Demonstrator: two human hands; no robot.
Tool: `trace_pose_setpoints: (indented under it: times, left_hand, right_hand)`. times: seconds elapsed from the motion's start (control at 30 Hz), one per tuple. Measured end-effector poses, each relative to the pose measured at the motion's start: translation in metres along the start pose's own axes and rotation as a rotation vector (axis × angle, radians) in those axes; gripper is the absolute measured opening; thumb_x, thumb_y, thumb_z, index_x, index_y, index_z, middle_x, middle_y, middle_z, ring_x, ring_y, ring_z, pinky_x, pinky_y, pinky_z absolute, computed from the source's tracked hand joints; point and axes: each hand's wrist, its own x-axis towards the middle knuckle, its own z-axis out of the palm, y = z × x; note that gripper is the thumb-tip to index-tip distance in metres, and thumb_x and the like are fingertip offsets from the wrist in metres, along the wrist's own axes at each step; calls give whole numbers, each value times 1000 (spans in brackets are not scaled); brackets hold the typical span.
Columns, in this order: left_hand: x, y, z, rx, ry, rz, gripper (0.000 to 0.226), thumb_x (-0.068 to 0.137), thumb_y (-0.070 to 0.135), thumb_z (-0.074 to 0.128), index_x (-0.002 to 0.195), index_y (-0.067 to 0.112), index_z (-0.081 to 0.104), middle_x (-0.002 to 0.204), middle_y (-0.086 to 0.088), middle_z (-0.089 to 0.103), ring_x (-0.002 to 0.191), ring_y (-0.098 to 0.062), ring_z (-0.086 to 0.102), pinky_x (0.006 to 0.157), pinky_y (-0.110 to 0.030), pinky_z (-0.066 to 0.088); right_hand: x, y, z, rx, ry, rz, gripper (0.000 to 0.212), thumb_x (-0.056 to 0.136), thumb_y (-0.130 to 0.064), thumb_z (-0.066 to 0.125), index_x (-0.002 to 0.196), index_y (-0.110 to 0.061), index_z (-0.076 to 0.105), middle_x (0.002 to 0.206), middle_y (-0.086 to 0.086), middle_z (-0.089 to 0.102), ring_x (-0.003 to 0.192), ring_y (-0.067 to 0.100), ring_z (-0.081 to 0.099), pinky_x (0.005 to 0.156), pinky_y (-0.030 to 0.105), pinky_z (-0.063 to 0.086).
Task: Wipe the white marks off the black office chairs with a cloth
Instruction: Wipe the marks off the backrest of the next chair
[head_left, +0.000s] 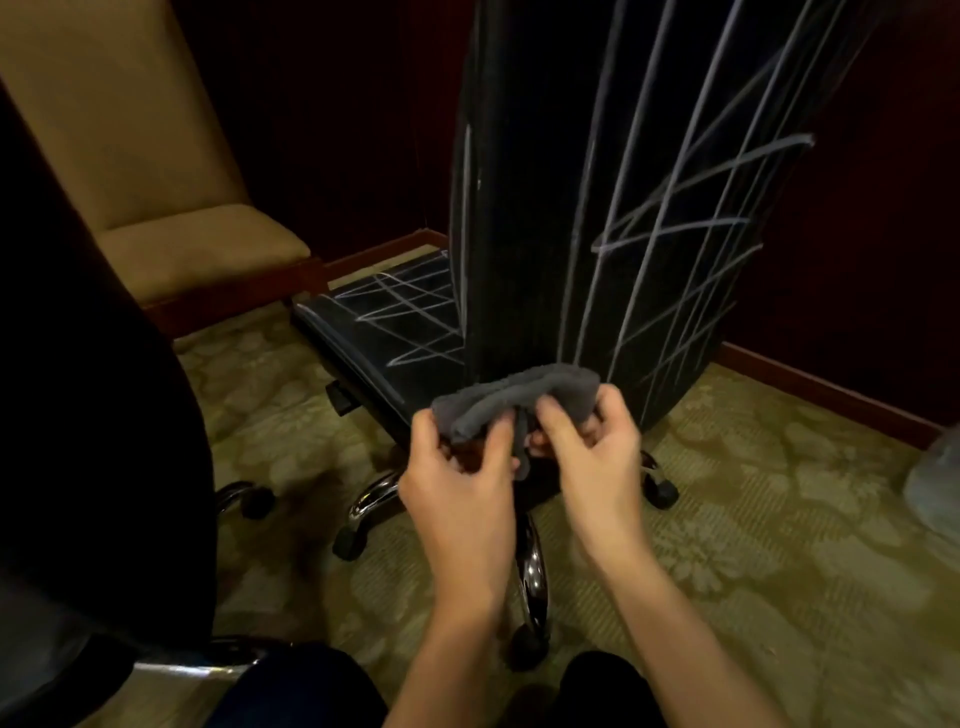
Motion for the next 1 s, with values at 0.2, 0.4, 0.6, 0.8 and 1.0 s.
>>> trace_pose_setpoints:
  times: [0.2, 0.4, 0.6, 0.8, 1.0]
  left_hand:
    - [5, -28, -32, 281, 6, -28, 25, 84, 9, 75, 88, 29, 59, 89, 18, 68, 78, -1, 68, 66, -26, 59]
    - [24, -44, -54, 0, 23, -438, 16, 88, -3, 68, 100, 6, 66, 87, -9, 75, 74, -16, 73, 65, -25, 60]
    - [53, -60, -80, 379, 21, -294, 28, 85, 15, 76, 99, 27, 55, 80, -3, 73, 74, -15, 73, 65, -34, 58]
    - [58, -59, -87, 309, -10, -285, 20, 91, 5, 69, 95, 20, 57, 83, -1, 73, 76, -12, 73, 65, -23, 58]
    - [57, -37, -79, 267, -11, -103, 20, 93, 6, 66, 96, 26, 61, 85, -1, 74, 70, -9, 71, 64, -32, 60]
  right_hand:
    - [-18, 49, 5, -221, -5, 19, 13, 94, -14, 64, 102, -24, 60, 96, -13, 71, 87, 5, 70, 73, 24, 57]
    - [-24, 84, 22, -398, 16, -53, 22, 91, -18, 69, 91, -35, 56, 85, -19, 68, 77, 1, 68, 65, 19, 54]
    - [-21, 94, 41, -312, 19, 43, 10, 91, -21, 68, 93, -24, 59, 81, -7, 71, 75, 4, 70, 67, 28, 58]
    - [-25, 97, 52, -281, 27, 61, 12, 91, -23, 68, 92, -29, 58, 80, -10, 71, 74, 6, 71, 65, 25, 58]
    - [-17, 67, 62, -175, 88, 46, 11, 89, -20, 71, 94, -18, 61, 78, -6, 73, 71, 8, 72, 64, 29, 56]
